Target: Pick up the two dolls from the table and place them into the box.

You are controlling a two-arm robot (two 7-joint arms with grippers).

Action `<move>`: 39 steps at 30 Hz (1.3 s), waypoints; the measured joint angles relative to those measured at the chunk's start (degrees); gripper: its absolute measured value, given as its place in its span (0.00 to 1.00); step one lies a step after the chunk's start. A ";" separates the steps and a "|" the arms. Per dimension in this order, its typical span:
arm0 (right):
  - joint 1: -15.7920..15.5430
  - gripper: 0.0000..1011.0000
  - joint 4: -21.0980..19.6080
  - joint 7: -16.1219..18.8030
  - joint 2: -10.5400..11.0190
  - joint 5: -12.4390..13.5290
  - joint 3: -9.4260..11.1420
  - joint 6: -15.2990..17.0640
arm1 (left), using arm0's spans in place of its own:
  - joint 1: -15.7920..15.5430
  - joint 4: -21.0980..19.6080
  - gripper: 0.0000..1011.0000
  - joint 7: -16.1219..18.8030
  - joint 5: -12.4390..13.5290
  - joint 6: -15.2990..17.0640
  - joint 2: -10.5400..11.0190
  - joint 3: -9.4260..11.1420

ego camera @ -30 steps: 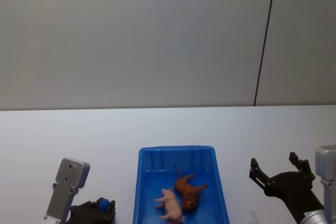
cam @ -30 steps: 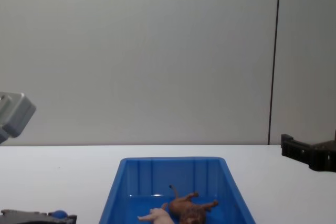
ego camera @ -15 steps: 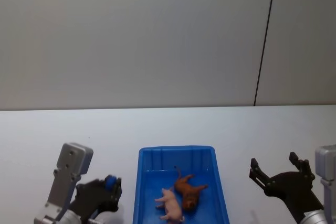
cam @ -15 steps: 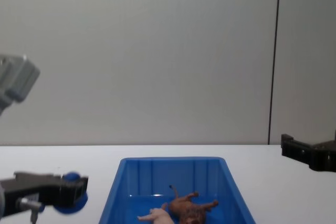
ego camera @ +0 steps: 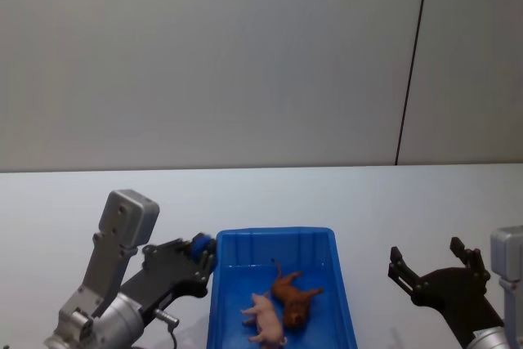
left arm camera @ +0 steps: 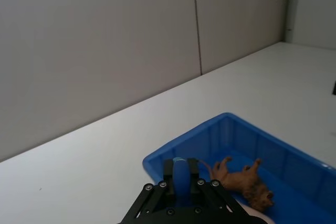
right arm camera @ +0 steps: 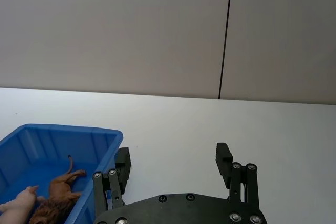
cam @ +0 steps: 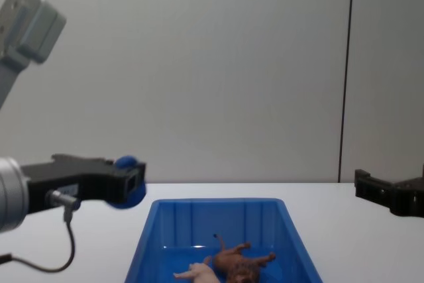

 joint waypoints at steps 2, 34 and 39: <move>0.00 0.99 0.00 0.00 0.00 0.00 0.00 0.00 | -0.50 0.00 0.13 -1.64 0.02 -0.65 -0.17 0.00; 0.00 0.99 0.00 0.00 0.00 0.00 0.00 0.00 | -5.55 4.18 0.92 -20.05 -3.04 -6.80 -3.26 1.15; 0.00 0.99 0.00 0.00 0.00 0.00 0.00 0.00 | -5.76 4.41 0.99 -20.78 -3.17 -7.02 -3.41 1.22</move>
